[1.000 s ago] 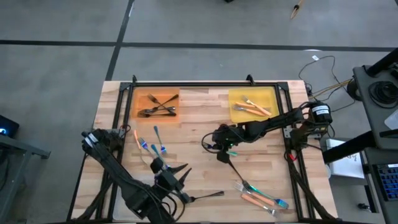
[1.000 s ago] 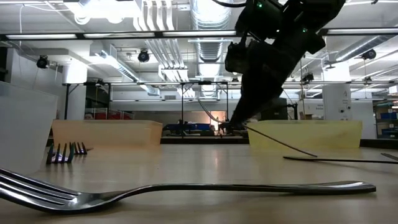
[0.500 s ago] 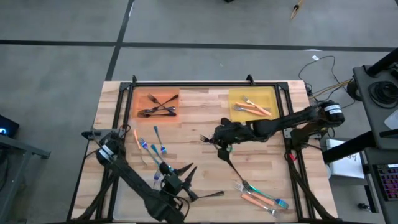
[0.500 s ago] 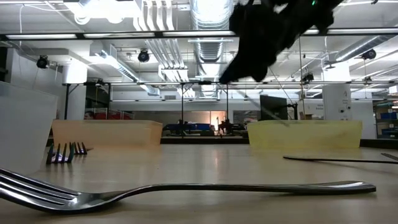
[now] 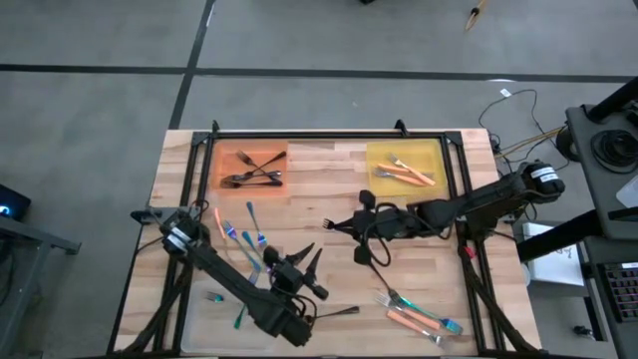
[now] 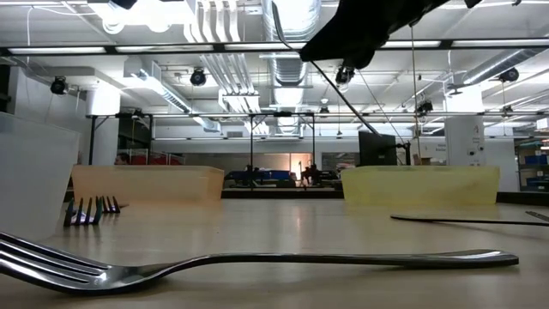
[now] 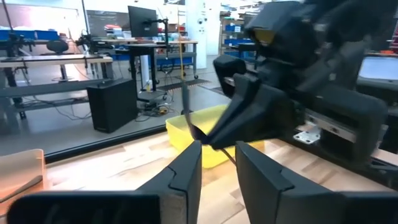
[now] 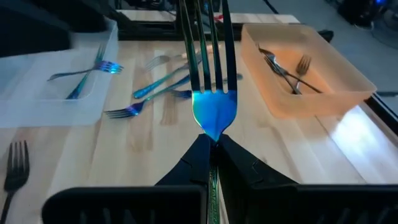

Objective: Sort silverware by color (type)
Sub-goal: Put the blue fork into the transparent bin

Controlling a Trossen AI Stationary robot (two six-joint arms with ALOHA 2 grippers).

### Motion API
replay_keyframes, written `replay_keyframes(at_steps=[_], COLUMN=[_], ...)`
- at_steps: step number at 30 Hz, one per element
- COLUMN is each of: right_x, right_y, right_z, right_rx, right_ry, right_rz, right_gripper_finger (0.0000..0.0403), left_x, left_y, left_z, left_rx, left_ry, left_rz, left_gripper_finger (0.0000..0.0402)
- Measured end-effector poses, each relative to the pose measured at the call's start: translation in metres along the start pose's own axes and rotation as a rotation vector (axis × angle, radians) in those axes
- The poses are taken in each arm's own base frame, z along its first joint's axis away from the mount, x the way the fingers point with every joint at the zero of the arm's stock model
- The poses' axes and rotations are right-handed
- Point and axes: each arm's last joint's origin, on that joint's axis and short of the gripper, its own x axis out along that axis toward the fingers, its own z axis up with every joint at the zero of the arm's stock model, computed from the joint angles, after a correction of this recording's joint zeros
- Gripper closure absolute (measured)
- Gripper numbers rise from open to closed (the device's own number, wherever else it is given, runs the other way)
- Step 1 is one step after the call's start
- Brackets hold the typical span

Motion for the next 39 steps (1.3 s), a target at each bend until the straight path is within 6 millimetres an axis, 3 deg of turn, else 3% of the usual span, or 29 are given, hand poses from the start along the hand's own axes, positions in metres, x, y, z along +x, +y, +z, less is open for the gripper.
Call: replay_keyframes(at_steps=[9,15,24,31,35,39], right_x=[-0.004,-0.005,-0.005,-0.005,-0.005,-0.005], right_y=[0.014,0.014,0.015,0.014,0.015,0.014], right_z=[0.007,0.007,0.008,0.008,0.007,0.008], right_rx=[-0.103,-0.167,-0.23,-0.263,-0.276,-0.277], right_ry=[-0.083,-0.091,-0.096,-0.096,-0.096,-0.096], right_rz=[0.043,0.042,0.042,0.038,0.037,0.03], right_gripper_finger=[0.0394,0.0394,0.0394,0.0394,0.0394,0.0395], left_x=[0.016,0.016,0.032,0.04,0.04,0.042], left_y=[0.001,0.001,0.003,0.004,0.004,0.005], left_z=[0.0,0.0,0.001,0.002,0.002,0.002], left_rx=[0.013,0.024,0.024,0.061,0.074,0.08], left_ry=[0.011,0.004,-0.026,-0.027,-0.028,-0.024], left_rz=[0.044,0.042,0.072,0.094,0.093,0.098], left_gripper_finger=[0.0247,0.0204,0.0186,0.021,0.0266,0.0348])
